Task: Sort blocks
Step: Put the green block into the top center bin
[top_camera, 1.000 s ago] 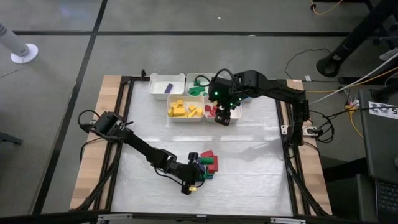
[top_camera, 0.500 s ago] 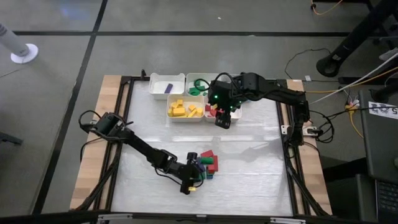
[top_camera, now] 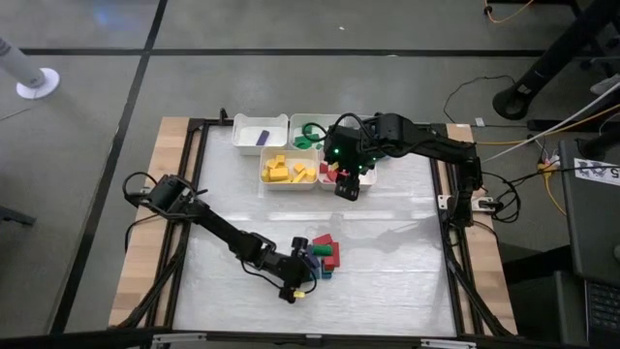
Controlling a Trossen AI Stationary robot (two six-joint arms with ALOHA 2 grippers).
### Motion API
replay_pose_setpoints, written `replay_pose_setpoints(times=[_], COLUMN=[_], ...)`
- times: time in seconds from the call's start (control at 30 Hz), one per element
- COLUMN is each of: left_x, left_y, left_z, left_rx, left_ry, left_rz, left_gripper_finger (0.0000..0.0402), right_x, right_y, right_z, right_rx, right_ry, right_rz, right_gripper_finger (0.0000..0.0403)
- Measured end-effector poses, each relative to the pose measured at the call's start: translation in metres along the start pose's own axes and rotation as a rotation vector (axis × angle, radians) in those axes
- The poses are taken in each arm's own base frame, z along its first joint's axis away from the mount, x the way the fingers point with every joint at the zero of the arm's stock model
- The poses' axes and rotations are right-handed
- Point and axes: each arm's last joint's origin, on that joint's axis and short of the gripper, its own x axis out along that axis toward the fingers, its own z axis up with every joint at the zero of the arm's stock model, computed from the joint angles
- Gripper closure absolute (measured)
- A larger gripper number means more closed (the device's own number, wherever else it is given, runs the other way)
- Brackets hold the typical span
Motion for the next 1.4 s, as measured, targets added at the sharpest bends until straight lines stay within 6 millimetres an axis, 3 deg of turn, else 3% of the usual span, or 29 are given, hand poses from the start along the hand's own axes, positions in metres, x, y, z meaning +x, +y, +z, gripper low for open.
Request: replay_pose_setpoints(times=[0.13,0.3,0.53,0.63,0.77,1.0,1.1,1.23,1.4], left_x=[0.000,-0.012,-0.043,-0.052,-0.057,-0.069,-0.080,-0.091,-0.100], left_y=[0.000,0.005,0.044,0.074,0.130,0.241,0.281,0.321,0.348], left_z=[0.004,0.022,0.051,0.056,0.053,0.023,0.009,-0.013,-0.036], left_rx=[-0.014,-0.056,-0.072,-0.040,-0.023,-0.122,-0.135,-0.185,-0.312], left_ry=[-0.042,-0.148,-0.243,-0.215,-0.130,0.024,0.050,0.037,0.051], left_rz=[-0.004,0.017,0.230,0.377,0.549,0.792,0.820,0.722,0.707], left_gripper_finger=[0.0284,0.0285,0.0285,0.0281,0.0280,0.0280,0.0280,0.0280,0.0266], right_x=[0.000,0.000,0.000,0.000,0.000,0.000,0.000,0.000,0.000], right_y=[0.000,-0.002,-0.003,0.000,0.002,0.004,0.005,0.005,0.007], right_z=[0.000,0.000,0.001,0.000,0.000,-0.001,-0.001,0.004,0.010], right_rx=[-0.003,0.000,-0.021,-0.030,-0.033,-0.039,-0.039,-0.036,-0.018], right_ry=[-0.001,-0.004,-0.002,-0.003,-0.004,-0.003,-0.004,-0.053,-0.114], right_rz=[-0.005,-0.028,-0.020,-0.017,-0.021,-0.020,-0.020,-0.012,0.000], right_gripper_finger=[0.0155,0.0155,0.0155,0.0155,0.0155,0.0155,0.0155,0.0155,0.0155])
